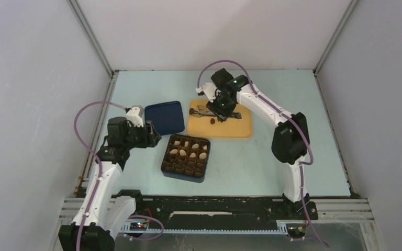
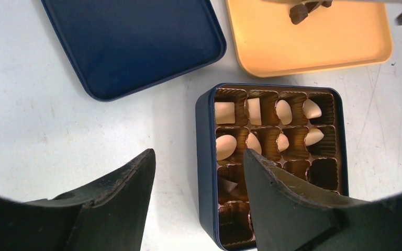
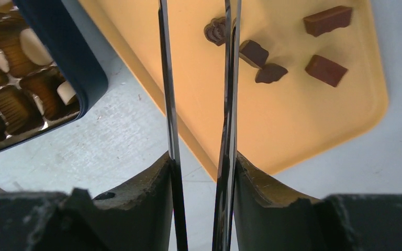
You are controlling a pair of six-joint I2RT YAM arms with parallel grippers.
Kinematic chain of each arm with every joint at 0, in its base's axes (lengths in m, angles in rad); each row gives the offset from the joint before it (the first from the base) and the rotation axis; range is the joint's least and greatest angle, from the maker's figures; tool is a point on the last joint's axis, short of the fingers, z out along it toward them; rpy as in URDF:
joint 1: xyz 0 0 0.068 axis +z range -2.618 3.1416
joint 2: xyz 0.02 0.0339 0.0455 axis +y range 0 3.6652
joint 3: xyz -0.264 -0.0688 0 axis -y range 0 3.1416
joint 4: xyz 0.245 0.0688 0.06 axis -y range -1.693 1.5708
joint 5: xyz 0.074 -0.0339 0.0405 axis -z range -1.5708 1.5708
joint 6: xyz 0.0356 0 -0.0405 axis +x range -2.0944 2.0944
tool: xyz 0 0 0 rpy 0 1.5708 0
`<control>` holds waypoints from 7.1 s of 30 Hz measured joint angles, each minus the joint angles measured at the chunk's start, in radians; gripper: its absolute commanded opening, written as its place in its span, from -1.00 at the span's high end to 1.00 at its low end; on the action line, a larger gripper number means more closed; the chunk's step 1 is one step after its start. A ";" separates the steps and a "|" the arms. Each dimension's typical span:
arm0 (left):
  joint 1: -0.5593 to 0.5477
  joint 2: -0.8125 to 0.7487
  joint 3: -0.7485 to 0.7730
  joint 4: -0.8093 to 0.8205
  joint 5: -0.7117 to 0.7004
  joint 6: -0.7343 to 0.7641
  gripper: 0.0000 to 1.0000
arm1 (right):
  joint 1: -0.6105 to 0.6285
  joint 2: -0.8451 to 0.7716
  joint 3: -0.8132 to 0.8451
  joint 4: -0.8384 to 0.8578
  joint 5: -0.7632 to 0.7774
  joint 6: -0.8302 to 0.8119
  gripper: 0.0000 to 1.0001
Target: Pack the chocolate
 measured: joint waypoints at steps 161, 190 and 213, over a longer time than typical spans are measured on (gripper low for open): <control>0.042 -0.019 -0.032 0.022 0.026 0.000 -0.37 | 0.148 -0.508 -0.583 -0.067 -0.163 -0.123 0.49; 0.042 -0.023 -0.032 0.022 0.027 -0.001 -0.38 | 0.178 -0.482 -0.595 -0.119 -0.169 -0.174 0.26; 0.042 -0.023 -0.032 0.022 0.029 -0.001 -0.39 | -0.130 -0.375 -0.450 0.071 -0.060 -0.041 0.22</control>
